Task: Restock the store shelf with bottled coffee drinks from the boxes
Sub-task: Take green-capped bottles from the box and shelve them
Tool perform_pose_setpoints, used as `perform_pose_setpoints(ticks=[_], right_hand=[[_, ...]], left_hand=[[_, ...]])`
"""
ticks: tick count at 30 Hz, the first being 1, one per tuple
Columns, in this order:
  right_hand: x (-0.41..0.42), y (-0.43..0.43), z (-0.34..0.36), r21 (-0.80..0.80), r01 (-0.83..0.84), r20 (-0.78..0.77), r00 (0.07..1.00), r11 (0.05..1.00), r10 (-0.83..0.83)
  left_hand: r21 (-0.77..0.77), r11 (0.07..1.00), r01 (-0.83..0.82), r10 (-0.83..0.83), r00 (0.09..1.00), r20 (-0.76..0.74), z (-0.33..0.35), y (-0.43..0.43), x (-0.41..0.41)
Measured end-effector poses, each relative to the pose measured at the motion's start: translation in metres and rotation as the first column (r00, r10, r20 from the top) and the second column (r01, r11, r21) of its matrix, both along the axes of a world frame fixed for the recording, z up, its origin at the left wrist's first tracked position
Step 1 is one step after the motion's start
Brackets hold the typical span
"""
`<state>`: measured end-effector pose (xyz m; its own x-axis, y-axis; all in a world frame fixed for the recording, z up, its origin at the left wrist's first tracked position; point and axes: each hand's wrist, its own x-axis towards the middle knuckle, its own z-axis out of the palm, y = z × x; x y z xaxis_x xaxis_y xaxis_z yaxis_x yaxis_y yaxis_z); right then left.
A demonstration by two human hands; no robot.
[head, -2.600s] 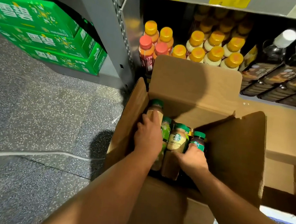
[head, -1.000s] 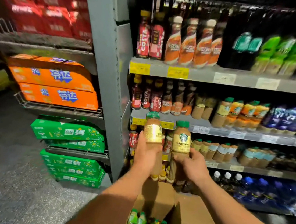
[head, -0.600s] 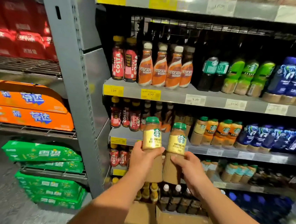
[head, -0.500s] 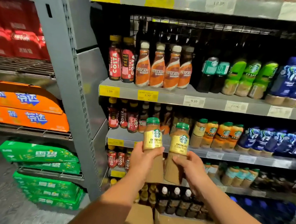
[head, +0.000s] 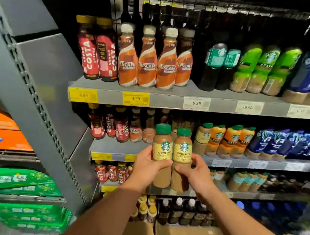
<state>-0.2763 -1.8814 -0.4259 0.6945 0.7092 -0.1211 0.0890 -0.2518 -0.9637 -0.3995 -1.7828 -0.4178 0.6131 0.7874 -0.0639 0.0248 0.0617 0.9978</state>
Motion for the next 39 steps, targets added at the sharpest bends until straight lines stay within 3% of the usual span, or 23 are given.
perform_pose_setpoints(ticks=[5,14,22,29,39], right_hand=[[0.017,0.020,-0.001,0.020,0.050,0.039,0.998,0.999,-0.051],[0.062,0.058,-0.015,0.054,0.085,0.049,0.995,0.995,-0.087],[0.086,0.070,-0.023,0.070,0.152,0.170,0.972,0.986,-0.162],[0.089,0.076,-0.034,0.082,0.243,0.287,0.923,0.967,-0.256],[0.087,0.090,-0.057,0.119,0.236,0.365,0.893,0.964,-0.264]], left_hand=[[0.086,0.990,0.110,-0.106,0.993,-0.051,-0.004,0.036,0.020],[0.140,0.987,0.078,-0.060,0.990,-0.129,-0.027,0.068,0.073],[0.193,0.981,-0.009,0.023,0.998,-0.067,-0.022,0.073,0.104],[0.201,0.980,0.005,-0.004,1.000,-0.007,-0.026,0.076,0.119],[0.183,0.983,0.008,-0.015,0.999,0.033,-0.060,0.086,0.119]])
